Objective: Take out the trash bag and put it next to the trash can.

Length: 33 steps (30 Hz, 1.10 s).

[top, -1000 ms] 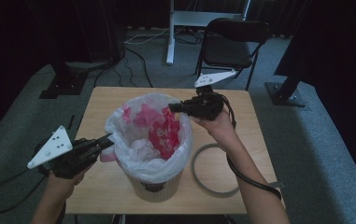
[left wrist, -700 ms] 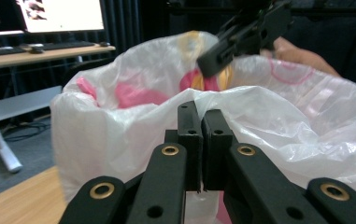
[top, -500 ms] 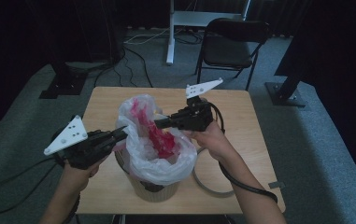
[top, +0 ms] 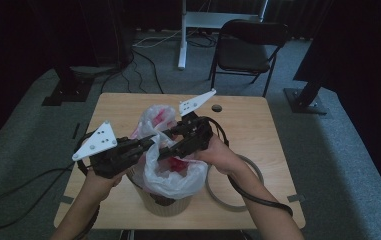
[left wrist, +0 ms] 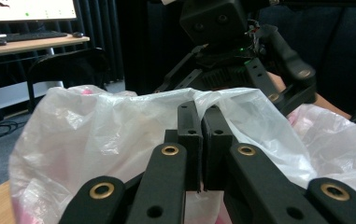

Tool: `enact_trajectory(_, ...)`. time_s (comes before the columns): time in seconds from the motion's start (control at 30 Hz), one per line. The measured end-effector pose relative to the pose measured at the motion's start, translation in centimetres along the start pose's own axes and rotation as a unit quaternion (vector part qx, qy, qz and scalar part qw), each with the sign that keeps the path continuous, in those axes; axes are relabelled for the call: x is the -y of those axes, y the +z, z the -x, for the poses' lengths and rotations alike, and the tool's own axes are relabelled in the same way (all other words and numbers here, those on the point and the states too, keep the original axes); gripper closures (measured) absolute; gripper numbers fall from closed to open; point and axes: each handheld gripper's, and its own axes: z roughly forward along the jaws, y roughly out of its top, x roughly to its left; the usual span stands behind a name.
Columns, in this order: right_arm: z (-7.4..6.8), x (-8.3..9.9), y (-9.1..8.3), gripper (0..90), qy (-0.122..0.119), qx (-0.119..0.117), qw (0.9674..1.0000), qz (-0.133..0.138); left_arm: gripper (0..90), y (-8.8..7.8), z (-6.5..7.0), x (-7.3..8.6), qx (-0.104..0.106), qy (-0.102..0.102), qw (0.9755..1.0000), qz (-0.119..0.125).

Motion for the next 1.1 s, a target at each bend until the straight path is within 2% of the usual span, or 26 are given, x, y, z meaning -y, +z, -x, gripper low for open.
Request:
enact_trajectory(0.03,-0.1,0.0,-0.1,49.9,-0.003,-0.002,1.0000,0.000,88.0,0.1,0.0,0.0,0.001,-0.001,1.0000,-0.001)
enact_trajectory(0.07,-0.1,0.0,-0.1,53.7,-0.006,-0.005,1.0000,-0.002,87.8,0.1,-0.1,0.0,0.001,-0.006,1.0000,0.001)
enact_trajectory(0.1,-0.1,0.0,-0.1,63.4,-0.008,-0.002,1.0000,-0.005,86.7,0.1,-0.3,0.1,-0.001,-0.009,1.0000,0.002)
enact_trajectory(0.13,-0.2,0.0,-0.2,71.7,-0.012,0.000,0.9999,-0.008,82.7,0.1,-0.4,0.2,-0.005,-0.012,0.9999,0.004)
enact_trajectory(0.17,-0.2,0.1,-0.2,74.7,-0.016,0.001,0.9998,-0.012,75.9,0.0,-0.6,0.3,-0.011,-0.019,0.9997,0.006)
enact_trajectory(0.2,-0.3,0.1,-0.2,83.8,-0.019,0.005,0.9997,-0.016,72.8,-0.2,-0.8,0.5,-0.011,-0.024,0.9996,0.007)
enact_trajectory(0.23,-0.3,0.2,-0.2,87.3,-0.025,0.013,0.9994,-0.021,68.1,-0.3,-0.9,0.6,-0.013,-0.024,0.9996,0.008)
enact_trajectory(0.33,-0.2,0.4,-0.2,88.8,-0.023,0.017,0.9992,-0.026,54.8,-0.6,-0.8,0.8,-0.033,-0.020,0.9993,-0.001)
enact_trajectory(0.43,0.0,0.4,-0.3,88.9,-0.018,0.019,0.9995,-0.019,42.9,-1.1,-0.9,0.7,-0.051,-0.025,0.9984,-0.008)
enact_trajectory(0.53,0.1,0.4,-0.7,89.0,-0.018,0.020,0.9996,-0.012,34.3,-1.8,-1.3,0.6,-0.052,-0.034,0.9980,-0.011)
enact_trajectory(0.63,0.2,0.2,-1.2,89.1,-0.015,0.026,0.9995,-0.006,28.2,-2.8,-1.6,0.7,-0.066,-0.044,0.9968,-0.010)
enact_trajectory(0.7,0.3,0.0,-1.7,89.1,-0.012,0.027,0.9996,0.000,18.3,-3.4,-1.7,0.9,-0.073,-0.049,0.9961,-0.012)
enact_trajectory(0.77,0.3,-0.1,-2.1,89.1,-0.012,0.024,0.9996,0.007,16.5,-3.9,-1.7,1.3,-0.083,-0.051,0.9951,-0.016)
enact_trajectory(0.83,0.3,-0.3,-2.4,89.2,-0.011,0.027,0.9995,0.011,10.8,-4.1,-2.0,1.8,-0.080,-0.063,0.9946,-0.022)
enact_trajectory(0.87,0.3,-0.4,-2.5,89.2,-0.014,0.026,0.9995,0.014,10.8,-4.3,-2.1,2.1,-0.085,-0.066,0.9939,-0.023)
enact_trajectory(0.93,0.3,-0.6,-2.7,89.2,-0.014,0.026,0.9994,0.017,9.5,-4.5,-2.3,2.7,-0.081,-0.072,0.9937,-0.027)
enact_trajectory(0.97,0.2,-0.7,-2.8,89.2,-0.015,0.029,0.9993,0.017,8.6,-4.6,-2.3,3.0,-0.086,-0.072,0.9932,-0.030)
enact_trajectory(1.03,0.2,-1.0,-3.0,89.2,-0.016,0.029,0.9993,0.019,0.3,-4.9,-2.3,3.5,-0.085,-0.065,0.9934,-0.040)
enact_trajectory(1.1,0.2,-1.2,-3.5,89.2,-0.015,0.032,0.9991,0.023,0.3,-5.5,-2.3,3.9,-0.099,-0.065,0.9921,-0.043)
